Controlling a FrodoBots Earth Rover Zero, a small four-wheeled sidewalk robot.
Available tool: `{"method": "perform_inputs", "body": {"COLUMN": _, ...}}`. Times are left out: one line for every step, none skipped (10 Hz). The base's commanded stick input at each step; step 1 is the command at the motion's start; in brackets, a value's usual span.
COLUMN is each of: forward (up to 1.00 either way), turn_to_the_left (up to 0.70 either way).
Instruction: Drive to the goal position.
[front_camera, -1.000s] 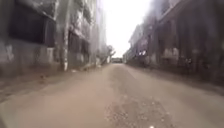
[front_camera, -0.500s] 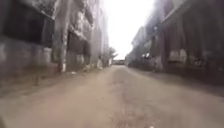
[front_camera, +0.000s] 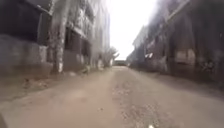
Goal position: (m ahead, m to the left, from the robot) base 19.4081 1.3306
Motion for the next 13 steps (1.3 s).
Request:
{"method": "perform_inputs", "body": {"forward": 0.7, "turn_to_the_left": -0.16}}
{"method": "perform_inputs", "body": {"forward": 0.7, "turn_to_the_left": 0.01}}
{"method": "perform_inputs", "body": {"forward": 0.7, "turn_to_the_left": 0.01}}
{"method": "perform_inputs", "body": {"forward": 0.7, "turn_to_the_left": 0.01}}
{"method": "perform_inputs", "body": {"forward": 0.7, "turn_to_the_left": 0.01}}
{"method": "perform_inputs", "body": {"forward": 0.7, "turn_to_the_left": 0.01}}
{"method": "perform_inputs", "body": {"forward": 0.7, "turn_to_the_left": 0.01}}
{"method": "perform_inputs", "body": {"forward": 0.7, "turn_to_the_left": 0.01}}
{"method": "perform_inputs", "body": {"forward": 0.7, "turn_to_the_left": 0.01}}
{"method": "perform_inputs", "body": {"forward": 0.7, "turn_to_the_left": 0.01}}
{"method": "perform_inputs", "body": {"forward": 0.7, "turn_to_the_left": 0.01}}
{"method": "perform_inputs", "body": {"forward": 0.7, "turn_to_the_left": 0.01}}
{"method": "perform_inputs", "body": {"forward": 0.7, "turn_to_the_left": 0.01}}
